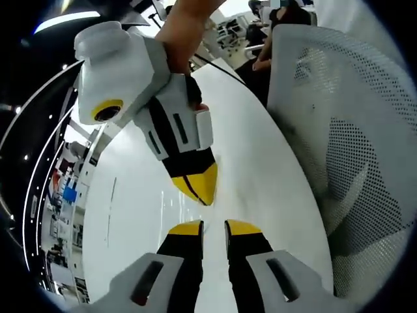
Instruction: Open the resealable bag by pulling the two sides of the seal apart until the entire bag opening is separated and visibly accessible.
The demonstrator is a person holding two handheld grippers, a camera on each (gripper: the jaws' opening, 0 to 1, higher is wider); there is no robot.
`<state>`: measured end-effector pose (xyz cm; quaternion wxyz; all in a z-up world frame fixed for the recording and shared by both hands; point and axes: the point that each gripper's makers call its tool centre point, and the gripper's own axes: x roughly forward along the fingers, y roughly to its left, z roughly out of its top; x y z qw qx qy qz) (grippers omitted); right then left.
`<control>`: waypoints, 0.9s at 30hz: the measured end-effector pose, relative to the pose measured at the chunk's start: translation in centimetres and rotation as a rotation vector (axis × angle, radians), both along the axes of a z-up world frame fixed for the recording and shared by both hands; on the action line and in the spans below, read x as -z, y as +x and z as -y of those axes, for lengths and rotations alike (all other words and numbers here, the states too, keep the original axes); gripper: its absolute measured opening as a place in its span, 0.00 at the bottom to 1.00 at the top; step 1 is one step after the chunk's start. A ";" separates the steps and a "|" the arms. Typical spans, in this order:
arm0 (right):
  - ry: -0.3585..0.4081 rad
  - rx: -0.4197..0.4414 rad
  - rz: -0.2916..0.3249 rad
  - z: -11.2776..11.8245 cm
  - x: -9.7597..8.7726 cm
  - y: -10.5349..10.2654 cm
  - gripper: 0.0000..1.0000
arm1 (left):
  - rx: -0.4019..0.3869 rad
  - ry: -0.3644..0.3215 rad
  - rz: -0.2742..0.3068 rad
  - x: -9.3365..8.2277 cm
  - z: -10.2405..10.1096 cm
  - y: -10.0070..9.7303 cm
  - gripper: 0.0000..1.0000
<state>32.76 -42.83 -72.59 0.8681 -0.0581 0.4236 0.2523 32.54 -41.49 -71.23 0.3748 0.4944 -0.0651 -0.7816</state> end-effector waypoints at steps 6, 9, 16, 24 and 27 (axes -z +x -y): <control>-0.003 -0.028 0.060 -0.3 -1.1 0.8 0.00 | -0.024 0.022 0.027 0.7 0.1 0.4 0.13; -0.008 -0.019 0.085 -0.1 -1.7 1.2 0.00 | -0.026 0.027 0.043 0.8 0.2 0.5 0.12; -0.022 0.032 0.158 0.8 -3.4 2.2 0.00 | -0.033 0.053 0.067 1.2 0.4 0.9 0.12; -0.068 0.119 0.258 2.3 -5.0 3.8 0.00 | -0.044 0.069 0.071 1.3 0.7 0.8 0.02; -0.116 0.144 0.302 3.0 -5.6 4.5 0.00 | -0.048 0.083 0.066 1.6 0.6 0.6 0.01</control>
